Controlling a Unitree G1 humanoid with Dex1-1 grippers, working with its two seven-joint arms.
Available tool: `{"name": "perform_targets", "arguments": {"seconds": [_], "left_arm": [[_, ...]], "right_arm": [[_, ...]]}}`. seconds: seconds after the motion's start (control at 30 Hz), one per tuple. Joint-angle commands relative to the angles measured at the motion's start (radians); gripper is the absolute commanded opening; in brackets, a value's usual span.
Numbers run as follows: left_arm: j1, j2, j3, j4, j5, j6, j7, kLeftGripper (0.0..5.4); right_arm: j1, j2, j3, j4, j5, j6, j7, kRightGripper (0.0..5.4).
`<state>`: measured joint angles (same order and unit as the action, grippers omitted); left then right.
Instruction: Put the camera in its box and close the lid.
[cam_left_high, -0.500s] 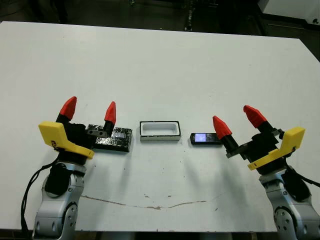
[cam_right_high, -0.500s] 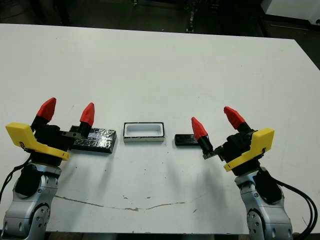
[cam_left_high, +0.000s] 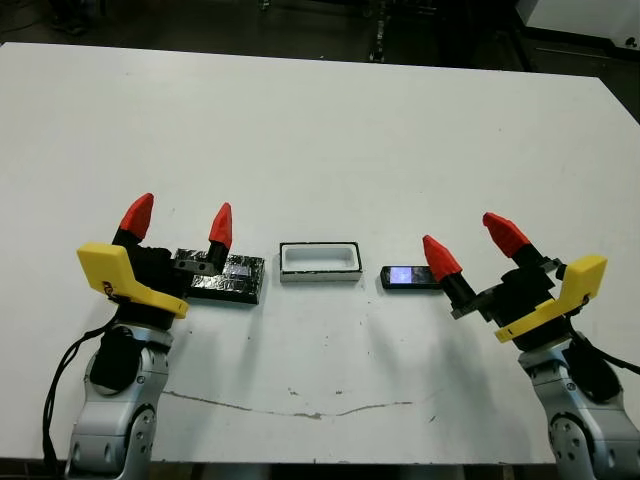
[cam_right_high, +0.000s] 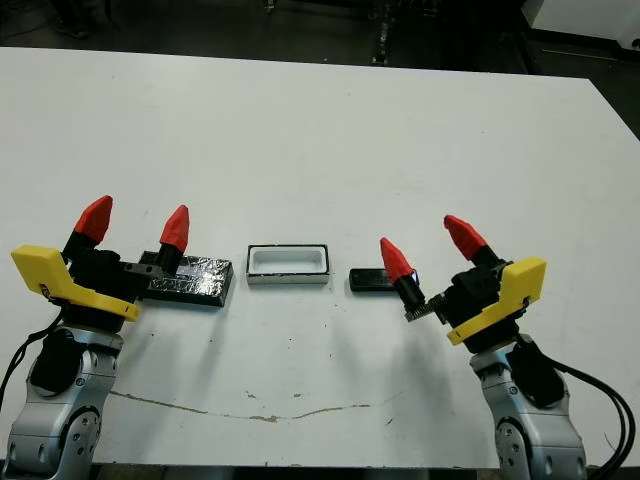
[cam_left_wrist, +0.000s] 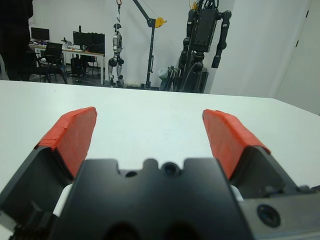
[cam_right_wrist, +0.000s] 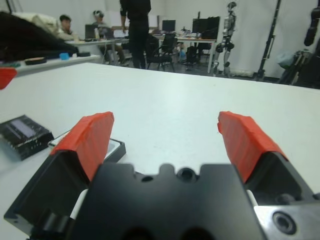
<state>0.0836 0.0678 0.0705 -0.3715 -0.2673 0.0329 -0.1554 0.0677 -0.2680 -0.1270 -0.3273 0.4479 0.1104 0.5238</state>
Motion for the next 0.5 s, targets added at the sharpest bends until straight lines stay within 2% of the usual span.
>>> {"name": "perform_targets", "arguments": {"seconds": [0.03, 0.17, 0.23, 0.4, 0.5], "left_arm": [[0.013, 0.003, 0.001, 0.006, 0.012, 0.002, 0.004, 5.38], [0.014, 0.001, 0.003, 0.006, 0.008, 0.003, 0.003, 5.38], [0.014, 0.002, 0.002, 0.005, 0.013, 0.001, 0.005, 5.38], [0.015, -0.006, 0.004, 0.005, -0.003, 0.001, 0.004, 5.38], [0.016, -0.004, 0.002, 0.003, 0.009, 0.0, 0.011, 5.38]], "right_arm": [[-0.104, -0.127, -0.055, 0.05, 0.023, 0.041, 0.076, 5.4], [-0.25, -0.272, -0.073, 0.129, 0.009, 0.061, 0.181, 5.4], [-0.339, -0.339, -0.052, 0.198, -0.032, 0.022, 0.256, 5.4], [-0.528, -0.41, 0.039, 0.337, -0.088, -0.014, 0.424, 5.4], [-0.635, -0.424, 0.112, 0.433, -0.133, -0.073, 0.548, 5.4]]}}
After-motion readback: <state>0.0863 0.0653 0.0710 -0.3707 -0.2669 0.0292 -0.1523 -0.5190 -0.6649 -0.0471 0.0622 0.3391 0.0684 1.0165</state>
